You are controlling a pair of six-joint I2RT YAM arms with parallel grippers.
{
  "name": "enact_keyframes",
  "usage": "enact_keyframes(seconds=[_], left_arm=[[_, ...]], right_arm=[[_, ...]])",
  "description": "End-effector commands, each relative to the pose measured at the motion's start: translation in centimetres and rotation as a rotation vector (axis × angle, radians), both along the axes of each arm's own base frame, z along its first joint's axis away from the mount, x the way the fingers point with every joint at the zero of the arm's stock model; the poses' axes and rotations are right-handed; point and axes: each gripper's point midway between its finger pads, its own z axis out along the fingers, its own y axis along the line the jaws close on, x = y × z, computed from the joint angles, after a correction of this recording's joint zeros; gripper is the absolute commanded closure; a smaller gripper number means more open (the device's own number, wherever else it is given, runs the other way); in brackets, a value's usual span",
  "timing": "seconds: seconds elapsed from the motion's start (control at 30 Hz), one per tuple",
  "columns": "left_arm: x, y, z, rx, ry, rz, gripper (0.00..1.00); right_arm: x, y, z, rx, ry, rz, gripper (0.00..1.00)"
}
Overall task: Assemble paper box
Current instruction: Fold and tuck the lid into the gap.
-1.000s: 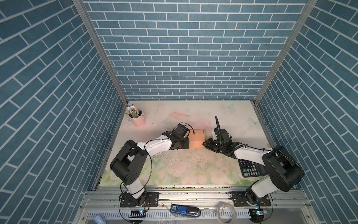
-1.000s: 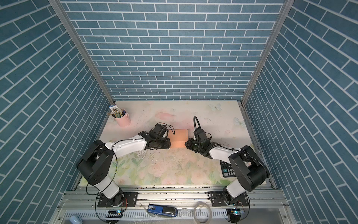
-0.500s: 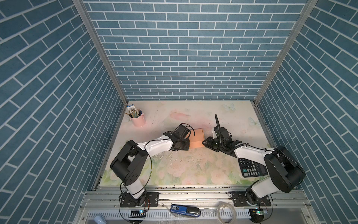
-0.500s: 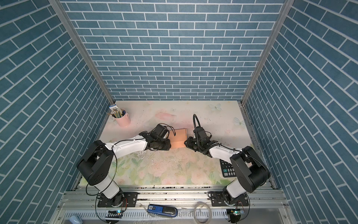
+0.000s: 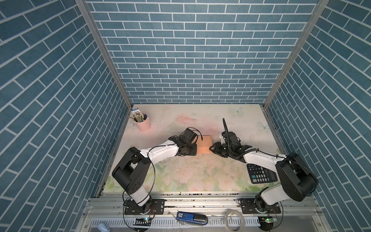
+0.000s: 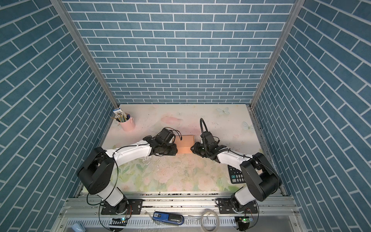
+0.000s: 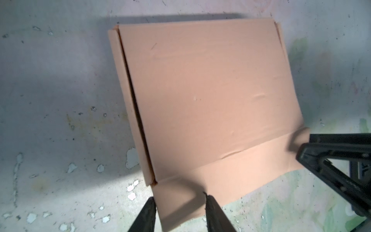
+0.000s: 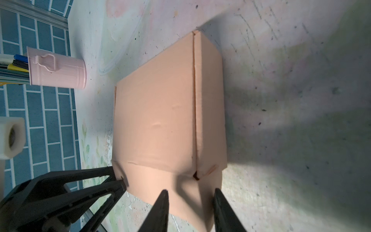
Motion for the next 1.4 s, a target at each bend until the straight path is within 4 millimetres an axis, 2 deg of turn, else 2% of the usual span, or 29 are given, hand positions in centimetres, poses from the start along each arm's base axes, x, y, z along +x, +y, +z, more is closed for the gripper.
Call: enact_keyframes(seconds=[0.0,0.17,0.63,0.97,1.37], left_arm=[[0.1,-1.8,2.8,-0.081,-0.038,-0.027,0.57],[-0.1,-1.8,3.0,-0.091,-0.035,-0.021,0.57],[-1.7,-2.1,1.5,-0.075,0.026,-0.028,0.57],[-2.5,-2.6,1.1,-0.055,0.034,-0.046,0.57],[-3.6,-1.9,-0.2,-0.008,0.059,-0.052,0.57]], right_arm=[[0.2,1.6,3.3,0.082,-0.028,0.024,0.62],[0.1,1.4,3.2,0.070,-0.024,0.023,0.62],[-0.9,0.6,1.9,0.006,0.054,0.024,0.62],[-1.4,0.6,1.9,0.014,0.106,0.010,0.62],[-2.3,0.6,2.0,0.042,0.162,-0.004,0.61]])
